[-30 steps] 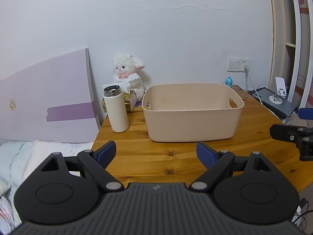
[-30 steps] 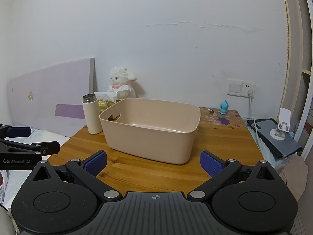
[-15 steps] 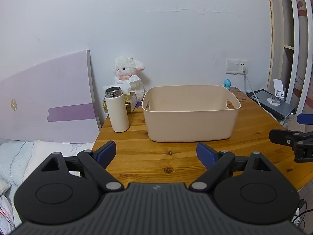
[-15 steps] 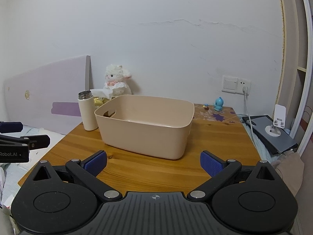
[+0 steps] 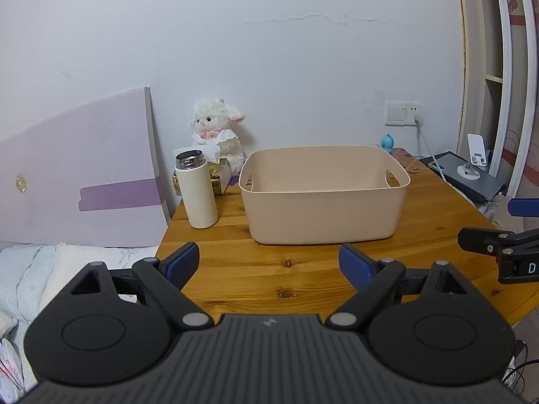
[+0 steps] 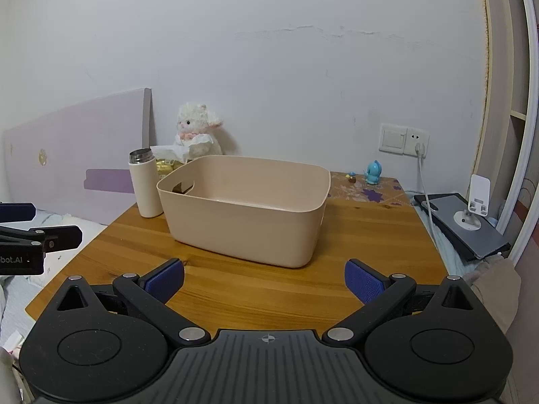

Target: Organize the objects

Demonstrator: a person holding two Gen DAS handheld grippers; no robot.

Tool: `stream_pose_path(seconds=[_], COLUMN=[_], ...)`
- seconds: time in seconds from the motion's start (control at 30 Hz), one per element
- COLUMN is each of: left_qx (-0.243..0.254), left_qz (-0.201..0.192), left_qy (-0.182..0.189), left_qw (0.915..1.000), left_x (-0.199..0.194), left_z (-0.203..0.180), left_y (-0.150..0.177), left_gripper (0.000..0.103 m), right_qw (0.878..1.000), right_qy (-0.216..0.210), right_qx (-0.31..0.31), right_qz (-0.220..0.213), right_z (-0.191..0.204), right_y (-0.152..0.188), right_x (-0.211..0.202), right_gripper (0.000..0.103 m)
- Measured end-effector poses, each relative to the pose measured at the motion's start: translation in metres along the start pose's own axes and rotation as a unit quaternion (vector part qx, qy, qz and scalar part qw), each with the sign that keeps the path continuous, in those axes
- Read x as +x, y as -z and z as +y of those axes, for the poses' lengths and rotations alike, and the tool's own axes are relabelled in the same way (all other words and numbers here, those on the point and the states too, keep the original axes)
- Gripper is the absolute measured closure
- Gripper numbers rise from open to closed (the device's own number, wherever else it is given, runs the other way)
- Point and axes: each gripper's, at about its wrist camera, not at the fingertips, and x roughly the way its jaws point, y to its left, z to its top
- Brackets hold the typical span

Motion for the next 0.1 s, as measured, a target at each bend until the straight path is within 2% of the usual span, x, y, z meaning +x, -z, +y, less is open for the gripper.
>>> stream_pose_path(seconds=[0.1], left_qx=[-0.002], left_qz=[0.002], left_qy=[0.001], left_qw=[1.0], left_x=[0.0015], left_z=[0.0001], left_y=[0.0], left_gripper=[0.012], right_qw=[1.0], right_qy=[0.0], right_qx=[-0.001], right_qz=[0.005], right_z=[-0.0012], right_y=[0.0009], right_x=[0.0035], right_gripper=[0.0])
